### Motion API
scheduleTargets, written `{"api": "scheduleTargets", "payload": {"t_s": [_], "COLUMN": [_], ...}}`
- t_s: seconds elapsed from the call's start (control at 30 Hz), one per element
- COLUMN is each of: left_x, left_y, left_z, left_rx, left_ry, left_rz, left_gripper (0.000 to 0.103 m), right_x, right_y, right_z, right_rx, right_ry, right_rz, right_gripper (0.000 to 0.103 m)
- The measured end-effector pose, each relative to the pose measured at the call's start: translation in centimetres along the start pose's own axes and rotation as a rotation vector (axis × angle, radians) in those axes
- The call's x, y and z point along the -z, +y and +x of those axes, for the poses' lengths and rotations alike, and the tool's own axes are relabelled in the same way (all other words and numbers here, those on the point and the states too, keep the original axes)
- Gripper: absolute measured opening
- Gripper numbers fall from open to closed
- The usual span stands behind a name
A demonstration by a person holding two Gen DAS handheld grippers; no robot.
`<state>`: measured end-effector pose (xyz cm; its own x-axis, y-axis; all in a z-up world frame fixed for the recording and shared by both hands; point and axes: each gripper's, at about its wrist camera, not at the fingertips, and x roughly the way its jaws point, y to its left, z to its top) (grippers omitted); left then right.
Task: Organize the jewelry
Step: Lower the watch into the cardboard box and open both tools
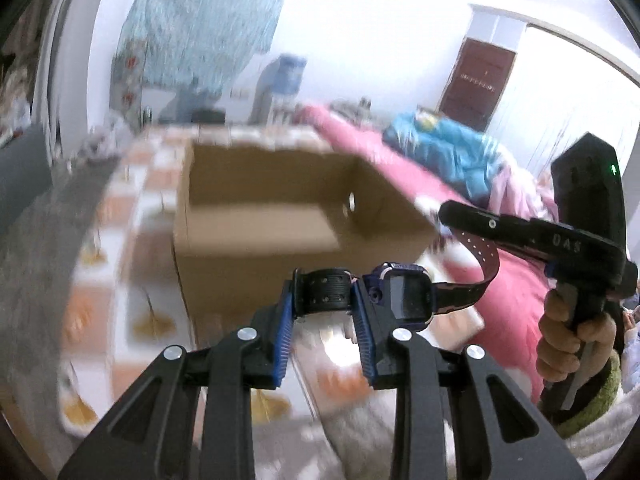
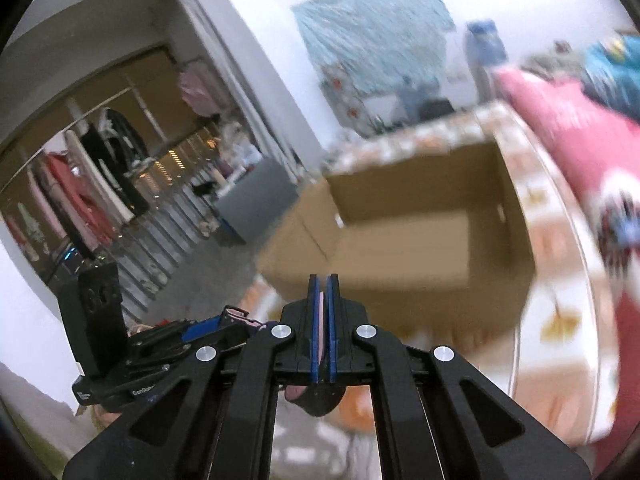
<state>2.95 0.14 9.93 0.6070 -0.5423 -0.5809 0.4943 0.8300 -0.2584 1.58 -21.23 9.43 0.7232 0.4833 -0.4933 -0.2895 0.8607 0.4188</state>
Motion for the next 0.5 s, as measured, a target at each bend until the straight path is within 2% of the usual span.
{"api": "scheduleTargets", "payload": {"t_s": [0.07, 0.13, 0.27, 0.37, 0.5], "left_x": [-2.9, -5.5, -9.3, -10.9, -12.0], "left_y": [0.5, 1.7, 4.8, 7.5, 8.9], "left_z": [0.6, 2.4, 8.4, 13.3, 17.3], "left_rx": [-0.017, -0.026, -0.095, -0.111, -0.146], "left_ry": [-0.029, -0.015, 0.114, 0.251, 0.336], "left_rz": [0.013, 0.004, -0.032, -0.101, -0.099], "left_gripper": [0.027, 0.027, 0.027, 0.027, 0.029], "right_x": [-3.0, -6.3, -10.0, -11.1, -11.5], "right_y": [0.1, -0.7, -3.5, -6.3, -8.9], "right_z": [1.0, 3.3, 9.8, 15.1, 19.6], "right_rx": [-0.022, -0.025, 0.017, 0.088, 0.173], "right_ry": [-0.009, 0.025, 0.186, 0.323, 0.424], "right_rz": [-0.022, -0.020, 0.031, 0.074, 0.101], "right_gripper": [0.002, 0.002, 0.002, 0.002, 0.008]}}
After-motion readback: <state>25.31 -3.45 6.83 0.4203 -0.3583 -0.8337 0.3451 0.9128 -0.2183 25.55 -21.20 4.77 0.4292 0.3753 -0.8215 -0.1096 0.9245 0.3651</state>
